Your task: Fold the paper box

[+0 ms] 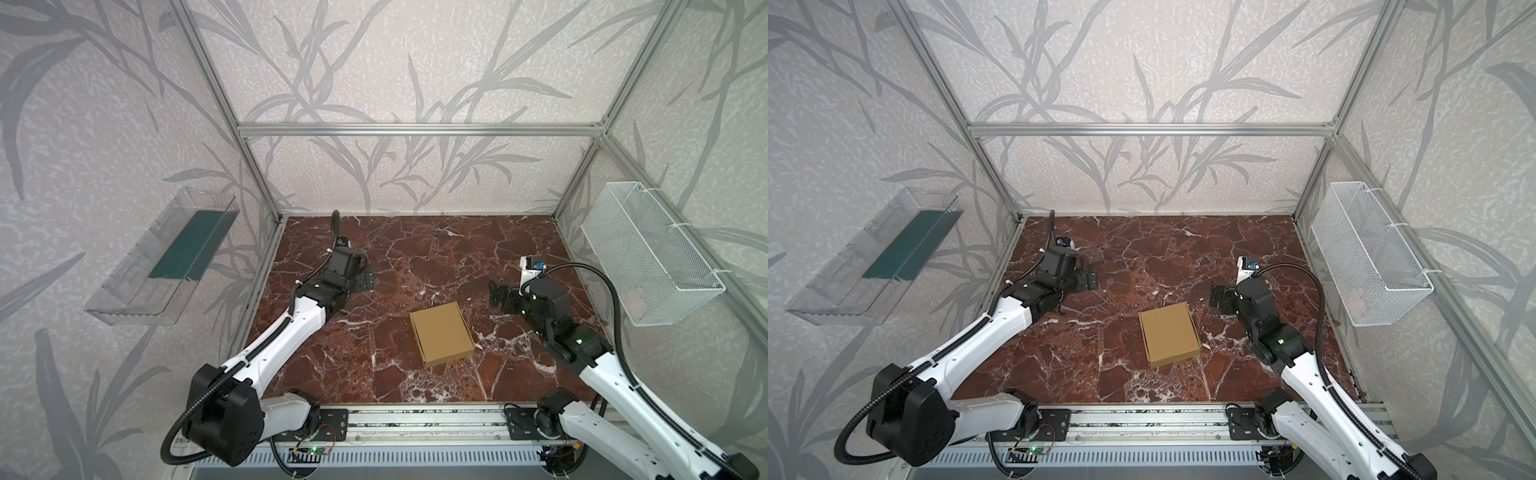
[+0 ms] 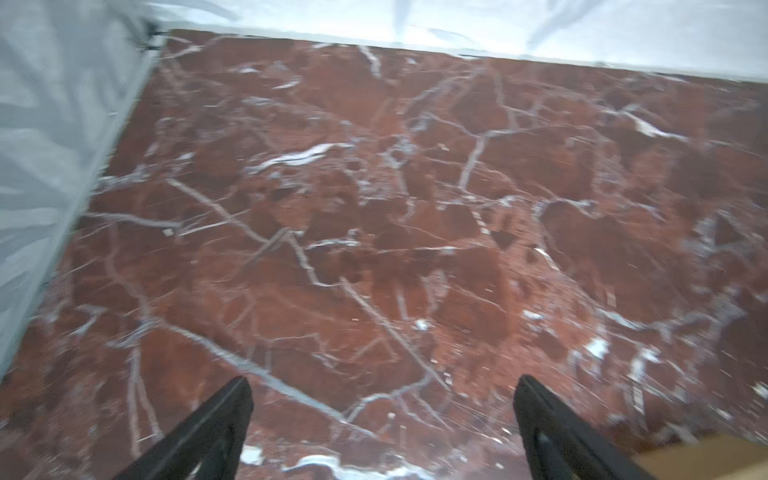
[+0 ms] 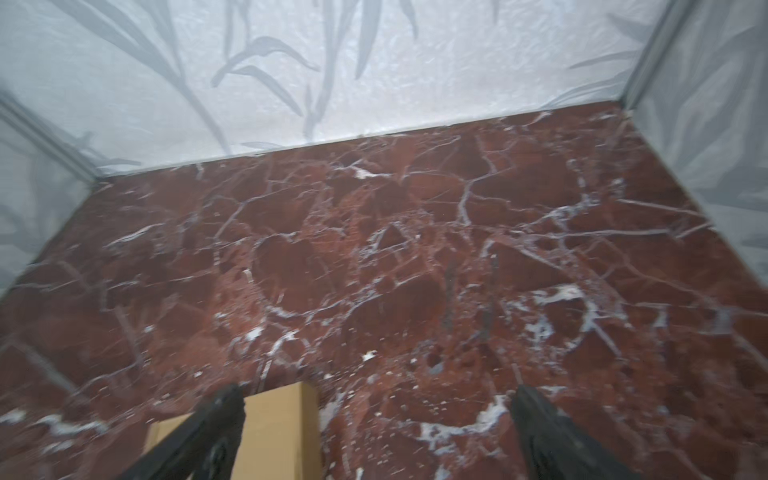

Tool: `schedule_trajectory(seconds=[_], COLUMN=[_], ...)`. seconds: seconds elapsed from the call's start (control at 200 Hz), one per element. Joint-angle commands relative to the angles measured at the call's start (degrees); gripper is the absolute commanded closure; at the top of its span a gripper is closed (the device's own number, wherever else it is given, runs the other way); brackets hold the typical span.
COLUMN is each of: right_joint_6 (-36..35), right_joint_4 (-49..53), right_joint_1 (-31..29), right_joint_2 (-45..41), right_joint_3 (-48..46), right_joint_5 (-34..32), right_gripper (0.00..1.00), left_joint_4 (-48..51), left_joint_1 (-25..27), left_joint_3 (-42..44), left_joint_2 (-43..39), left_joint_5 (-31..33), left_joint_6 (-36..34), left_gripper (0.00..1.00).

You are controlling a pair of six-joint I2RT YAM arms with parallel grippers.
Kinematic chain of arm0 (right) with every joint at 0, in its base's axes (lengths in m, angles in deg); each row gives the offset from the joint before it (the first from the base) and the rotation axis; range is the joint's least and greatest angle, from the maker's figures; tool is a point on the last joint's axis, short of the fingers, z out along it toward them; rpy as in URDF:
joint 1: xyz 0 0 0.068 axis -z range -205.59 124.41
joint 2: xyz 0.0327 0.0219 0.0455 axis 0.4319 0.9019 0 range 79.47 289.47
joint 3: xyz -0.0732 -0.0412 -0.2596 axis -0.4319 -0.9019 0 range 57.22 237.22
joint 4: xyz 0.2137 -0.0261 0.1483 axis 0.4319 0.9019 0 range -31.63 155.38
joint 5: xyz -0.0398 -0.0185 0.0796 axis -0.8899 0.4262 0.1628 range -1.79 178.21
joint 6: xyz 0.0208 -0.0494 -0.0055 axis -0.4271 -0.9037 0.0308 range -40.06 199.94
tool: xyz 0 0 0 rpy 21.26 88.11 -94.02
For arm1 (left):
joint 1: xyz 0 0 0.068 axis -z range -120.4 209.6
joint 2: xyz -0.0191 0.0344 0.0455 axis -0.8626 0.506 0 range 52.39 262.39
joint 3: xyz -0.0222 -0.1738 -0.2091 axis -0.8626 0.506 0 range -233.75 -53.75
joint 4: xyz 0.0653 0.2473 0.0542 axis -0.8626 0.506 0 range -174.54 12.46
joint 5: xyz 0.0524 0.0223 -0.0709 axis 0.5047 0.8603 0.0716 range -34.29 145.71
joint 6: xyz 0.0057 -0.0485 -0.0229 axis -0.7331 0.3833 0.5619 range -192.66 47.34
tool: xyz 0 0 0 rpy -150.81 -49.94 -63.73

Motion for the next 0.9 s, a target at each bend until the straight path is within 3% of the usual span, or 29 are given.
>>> schedule_trajectory(seconds=[0.0,0.065,0.185,0.275,0.36,0.5,0.605,0.78,0.865,0.895], right_joint_6=[-13.75,-18.55,-25.22,-23.29,-22.34,-20.31,-18.59,-19.09,-19.52,-19.52], right_joint_4=[-22.30,-32.09,-39.89,-44.00,-48.19,-52.59,-60.43,-72.47,-66.55,-69.88], right_joint_1=[2.86,3.88,6.15,9.09,11.12,13.75,14.91,16.07,16.60,16.80], right_joint_2=[1.35,4.11,11.20,17.14,20.75,24.74,31.10,40.03,40.93,42.36], right_joint_3=[-7.40,-10.29,-11.34,-13.04,-15.07,-16.44,-17.94,-19.73,-17.89,-18.26], right_joint_5=[-7.86,-8.91,-10.33,-12.86,-10.91,-6.39,-5.34,-2.27,3.45,3.66], right_gripper=[0.01,0.01,0.01,0.01,0.01,0.01,0.01,0.01,0.01,0.01], left_joint_4=[-7.23,-11.34,-13.81,-18.56,-30.35,-58.90,-60.92,-63.31,-64.84,-65.56], left_joint_1=[-5.45,-8.41,-11.20,-13.41,-14.50,-14.97,-16.15,-18.84,-20.35,-20.84], left_joint_3=[5.02,8.19,9.81,11.85,18.26,30.28,31.01,31.22,31.01,30.88], left_joint_2=[-2.90,-2.79,-0.72,0.23,-1.11,0.10,2.71,6.28,8.31,9.50], left_joint_5=[5.76,4.67,8.72,10.38,9.33,7.92,7.61,1.45,-0.83,-1.37], left_joint_6=[1.39,1.36,-2.34,-4.23,-6.66,-14.84,-15.33,-15.27,-14.64,-14.32], left_gripper=[0.01,0.01,0.01,0.01,0.01,0.01,0.01,0.01,0.01,0.01])
